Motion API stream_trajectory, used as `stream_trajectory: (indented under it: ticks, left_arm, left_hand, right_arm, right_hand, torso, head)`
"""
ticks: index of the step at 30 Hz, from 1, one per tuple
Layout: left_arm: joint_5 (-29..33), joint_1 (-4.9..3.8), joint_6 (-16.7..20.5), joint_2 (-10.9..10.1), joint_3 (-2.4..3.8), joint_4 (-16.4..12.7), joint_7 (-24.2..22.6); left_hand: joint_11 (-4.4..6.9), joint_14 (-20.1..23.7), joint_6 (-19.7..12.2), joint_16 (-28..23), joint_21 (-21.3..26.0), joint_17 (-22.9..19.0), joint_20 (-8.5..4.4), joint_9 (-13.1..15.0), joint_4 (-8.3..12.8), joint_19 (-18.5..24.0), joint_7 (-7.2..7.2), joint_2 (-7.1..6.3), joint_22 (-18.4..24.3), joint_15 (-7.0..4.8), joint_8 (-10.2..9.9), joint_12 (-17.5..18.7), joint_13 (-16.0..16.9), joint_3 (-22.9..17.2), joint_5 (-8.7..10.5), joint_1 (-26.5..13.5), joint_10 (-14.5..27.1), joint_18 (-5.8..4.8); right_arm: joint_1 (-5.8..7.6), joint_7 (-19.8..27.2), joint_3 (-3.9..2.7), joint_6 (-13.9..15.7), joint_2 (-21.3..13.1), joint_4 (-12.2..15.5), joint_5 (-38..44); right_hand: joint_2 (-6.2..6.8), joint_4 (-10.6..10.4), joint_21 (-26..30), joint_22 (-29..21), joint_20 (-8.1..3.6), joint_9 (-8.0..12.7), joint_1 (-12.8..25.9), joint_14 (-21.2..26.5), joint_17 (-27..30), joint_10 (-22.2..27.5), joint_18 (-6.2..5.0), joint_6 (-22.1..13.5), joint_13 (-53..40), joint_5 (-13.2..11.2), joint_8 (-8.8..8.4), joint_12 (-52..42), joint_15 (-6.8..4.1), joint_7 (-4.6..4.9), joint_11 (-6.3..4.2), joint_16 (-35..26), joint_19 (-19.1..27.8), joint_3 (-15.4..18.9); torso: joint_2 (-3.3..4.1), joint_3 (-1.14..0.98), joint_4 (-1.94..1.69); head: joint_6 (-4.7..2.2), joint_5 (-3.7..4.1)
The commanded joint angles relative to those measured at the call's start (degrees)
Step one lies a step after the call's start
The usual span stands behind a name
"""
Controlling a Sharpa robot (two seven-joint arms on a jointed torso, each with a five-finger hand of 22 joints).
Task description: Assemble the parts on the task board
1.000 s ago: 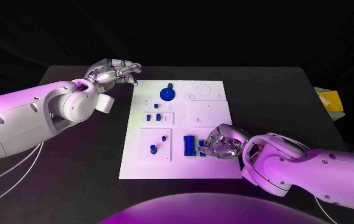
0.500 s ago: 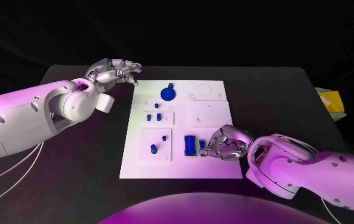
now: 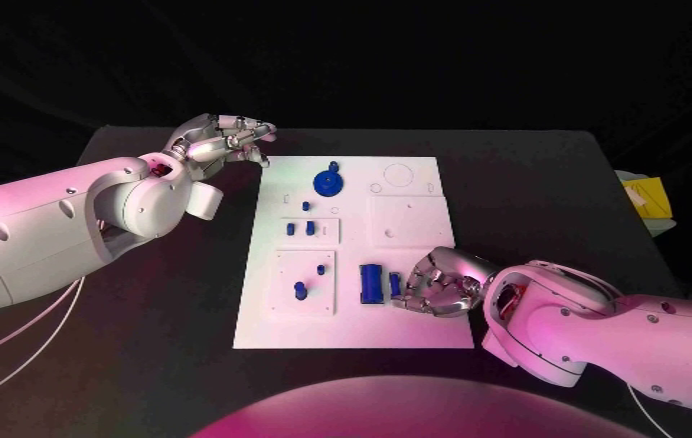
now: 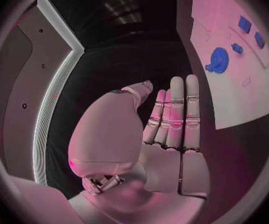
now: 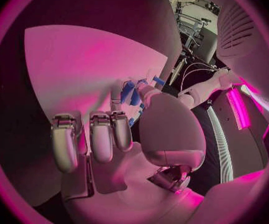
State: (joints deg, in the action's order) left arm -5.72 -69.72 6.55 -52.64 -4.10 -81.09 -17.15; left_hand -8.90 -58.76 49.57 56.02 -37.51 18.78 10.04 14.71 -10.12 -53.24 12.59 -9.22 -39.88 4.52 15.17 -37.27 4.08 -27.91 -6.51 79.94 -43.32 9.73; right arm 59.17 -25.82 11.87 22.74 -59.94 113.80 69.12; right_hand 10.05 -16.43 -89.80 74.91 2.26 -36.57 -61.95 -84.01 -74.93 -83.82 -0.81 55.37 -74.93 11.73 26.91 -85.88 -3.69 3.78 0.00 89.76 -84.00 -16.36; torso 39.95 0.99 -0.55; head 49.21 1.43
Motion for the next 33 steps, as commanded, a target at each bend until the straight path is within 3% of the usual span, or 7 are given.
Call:
stream_trajectory:
  ticks: [1, 12, 25, 31, 33]
  left_arm:
    - [0.04, -0.02, -0.85, 0.06, 0.03, -0.13, -0.39]
    - [0.03, -0.02, -0.80, 0.03, 0.03, -0.16, -0.43]
    - [0.02, -0.02, -0.76, 0.07, 0.03, -0.13, -0.49]
    - [0.04, -0.02, -0.58, -0.01, 0.01, -0.18, -0.56]
    - [0.09, -0.02, -0.57, 0.03, 0.01, -0.22, -0.75]
  left_hand:
    - [-0.11, 0.31, -0.45, -0.28, 0.31, 0.01, -0.04, 0.06, -0.23, -0.43, 0.03, 0.19, 0.05, 0.10, -0.31, -0.39, 0.02, -0.03, -0.25, 0.18, 0.33, 0.73]
    - [-0.11, 0.31, -0.45, -0.28, 0.31, 0.01, -0.04, 0.06, -0.23, -0.43, 0.03, 0.19, 0.05, 0.10, -0.31, -0.39, 0.02, -0.03, -0.25, 0.18, 0.33, 0.73]
    - [-0.11, 0.31, -0.45, -0.28, 0.31, 0.01, -0.04, 0.06, -0.23, -0.43, 0.03, 0.19, 0.05, 0.10, -0.31, -0.39, 0.02, -0.03, -0.25, 0.18, 0.33, 0.73]
    - [-0.11, 0.31, -0.45, -0.28, 0.31, 0.01, -0.04, 0.06, -0.23, -0.43, 0.03, 0.19, 0.05, 0.10, -0.31, -0.39, 0.02, -0.03, -0.25, 0.18, 0.33, 0.73]
    - [-0.11, 0.31, -0.45, -0.28, 0.31, 0.01, -0.04, 0.06, -0.23, -0.43, 0.03, 0.19, 0.05, 0.10, -0.31, -0.39, 0.02, -0.03, -0.25, 0.18, 0.33, 0.73]
  right_arm:
    - [-0.06, 0.54, 0.01, -1.99, 0.32, -0.40, 0.25]
    - [-0.06, -0.09, 0.01, -1.03, 1.05, -1.92, 0.98]
    - [0.05, 1.94, -0.01, -0.67, 0.74, -1.93, 0.52]
    - [2.49, 10.02, -0.09, -1.56, -0.67, -2.86, -8.45]
    - [3.66, 12.79, -0.12, -2.01, -0.91, -3.74, -11.36]
  right_hand:
    - [-0.20, 0.06, -0.20, 15.09, -0.02, -0.09, -0.70, -5.99, -15.07, -3.54, 0.81, 0.28, -12.47, -0.17, -0.26, 0.04, -0.13, 0.19, -0.19, 0.24, -6.00, 0.39]
    - [-1.61, -0.19, -0.20, 15.09, -0.04, -0.12, -1.80, -5.99, -15.07, -3.64, 0.81, 0.51, -12.56, 0.14, -0.24, -0.10, -0.16, 0.17, -0.21, 0.24, -6.00, 0.38]
    - [-1.15, -0.02, -0.20, 15.09, -0.05, -0.12, -2.20, -5.99, -15.07, -3.60, 0.81, 0.39, -12.52, 0.08, -0.33, -0.04, -0.15, 0.21, -0.19, 0.24, -6.00, 0.91]
    - [-0.99, -0.17, -0.20, 15.09, 0.08, 0.08, -2.12, -5.99, -15.07, -3.17, 0.81, -0.66, -12.16, 0.07, -0.98, 0.56, 0.07, 0.60, 0.12, 0.24, -6.00, 1.88]
    - [-1.29, -0.09, -0.20, 15.09, 0.26, 0.21, -2.58, -5.99, -15.07, -2.66, 0.81, -1.49, -11.75, 0.21, -1.48, 1.25, 0.31, 0.94, 0.41, 0.24, -6.00, 2.20]
  torso:
    - [0.03, 0.01, -0.05]
    - [0.02, -0.07, -0.04]
    - [-0.04, -0.02, 0.03]
    - [-0.02, -0.06, 0.03]
    - [-0.10, 0.08, 0.06]
  head:
    - [0.11, -0.09]
    - [0.16, -0.14]
    - [-0.09, 0.02]
    - [-0.78, 0.10]
    - [-1.28, 0.21]
